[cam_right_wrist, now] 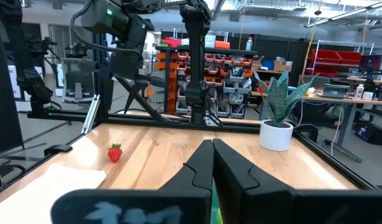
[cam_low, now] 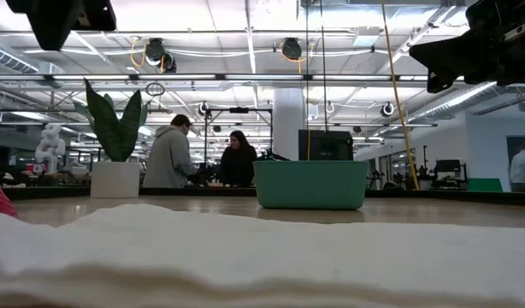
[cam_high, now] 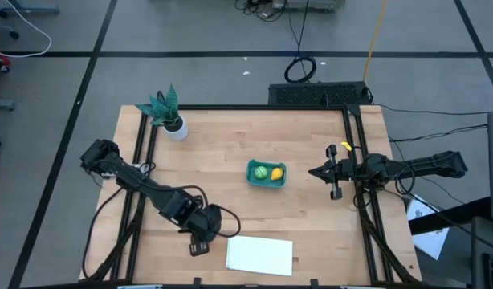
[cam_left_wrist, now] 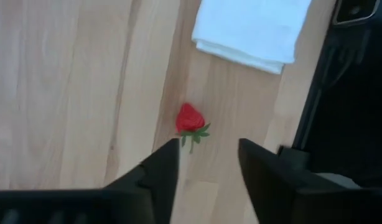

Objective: Pick and placing Produce into tupperware
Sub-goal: Put the strawberry into the bin

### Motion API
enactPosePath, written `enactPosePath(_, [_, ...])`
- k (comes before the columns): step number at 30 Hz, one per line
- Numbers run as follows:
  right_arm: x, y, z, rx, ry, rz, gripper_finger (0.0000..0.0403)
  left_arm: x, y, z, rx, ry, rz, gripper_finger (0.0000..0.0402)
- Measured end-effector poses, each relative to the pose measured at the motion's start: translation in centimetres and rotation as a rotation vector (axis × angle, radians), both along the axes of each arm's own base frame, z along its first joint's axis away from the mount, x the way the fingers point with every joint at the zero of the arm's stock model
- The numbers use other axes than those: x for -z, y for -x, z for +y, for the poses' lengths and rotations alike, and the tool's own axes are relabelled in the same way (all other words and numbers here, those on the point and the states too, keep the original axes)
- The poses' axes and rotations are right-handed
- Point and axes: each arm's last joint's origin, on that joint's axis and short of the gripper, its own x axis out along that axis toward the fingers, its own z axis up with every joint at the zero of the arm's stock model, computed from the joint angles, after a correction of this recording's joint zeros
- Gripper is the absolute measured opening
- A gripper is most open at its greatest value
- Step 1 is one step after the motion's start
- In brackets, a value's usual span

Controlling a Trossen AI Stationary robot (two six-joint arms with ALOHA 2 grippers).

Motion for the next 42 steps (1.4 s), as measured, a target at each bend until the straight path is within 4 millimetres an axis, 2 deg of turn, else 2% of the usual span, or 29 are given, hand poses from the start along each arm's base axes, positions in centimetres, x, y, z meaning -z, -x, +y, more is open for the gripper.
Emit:
enactPosePath(8, [0.0,0.0,0.0,0.0,0.0,0.0,0.0,-0.2,-0.4,-0.4,-0.008,0.02,-0.052,0.0262])
enactPosePath(15, [0.0,0.0,0.0,0.0,0.0,0.0,0.0,0.7,0.0,-0.7,-0.034,0.009,-0.036,0.0304])
enactPosePath(24, [0.0,0.0,0.0,0.0,0.0,0.0,0.0,3.4,0.4,-0.4,-0.065,0.018,-0.006,0.0304])
enactPosePath(42, [0.0,0.0,0.0,0.0,0.0,0.003,0.0,6.1,0.9,-0.4,-0.084,0.038,-0.019,0.0313])
